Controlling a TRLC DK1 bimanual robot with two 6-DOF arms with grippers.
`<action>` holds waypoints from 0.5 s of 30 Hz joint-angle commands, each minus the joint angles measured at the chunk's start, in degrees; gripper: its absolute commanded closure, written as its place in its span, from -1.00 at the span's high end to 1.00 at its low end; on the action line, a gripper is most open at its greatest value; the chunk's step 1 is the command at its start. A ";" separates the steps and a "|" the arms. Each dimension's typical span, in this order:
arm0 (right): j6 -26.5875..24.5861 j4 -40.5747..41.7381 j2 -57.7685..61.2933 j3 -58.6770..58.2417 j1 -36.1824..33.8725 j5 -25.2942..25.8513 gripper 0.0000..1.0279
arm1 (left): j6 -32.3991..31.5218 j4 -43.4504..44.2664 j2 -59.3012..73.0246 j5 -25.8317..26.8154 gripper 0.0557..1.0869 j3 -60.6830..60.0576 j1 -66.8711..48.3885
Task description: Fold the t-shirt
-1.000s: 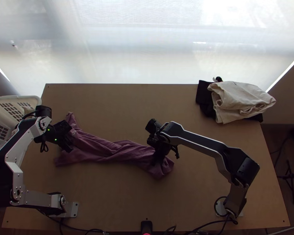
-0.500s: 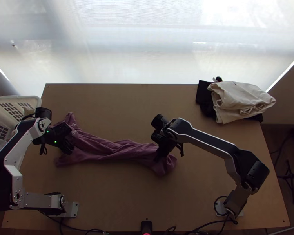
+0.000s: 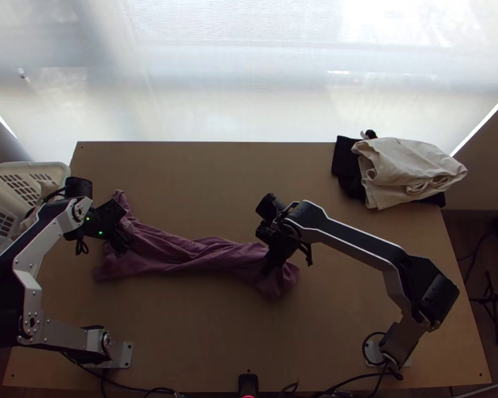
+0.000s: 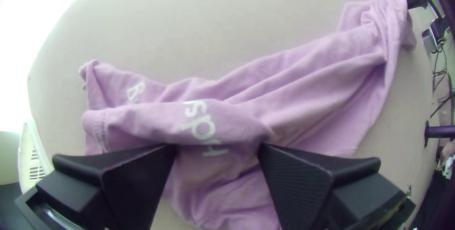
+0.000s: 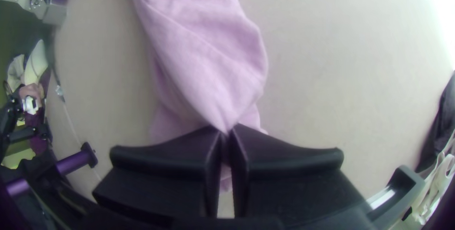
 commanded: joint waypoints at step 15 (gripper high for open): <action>3.07 0.40 4.76 15.80 -11.04 4.68 -0.95 | -4.62 -33.71 -12.28 8.37 -0.90 8.99 -14.35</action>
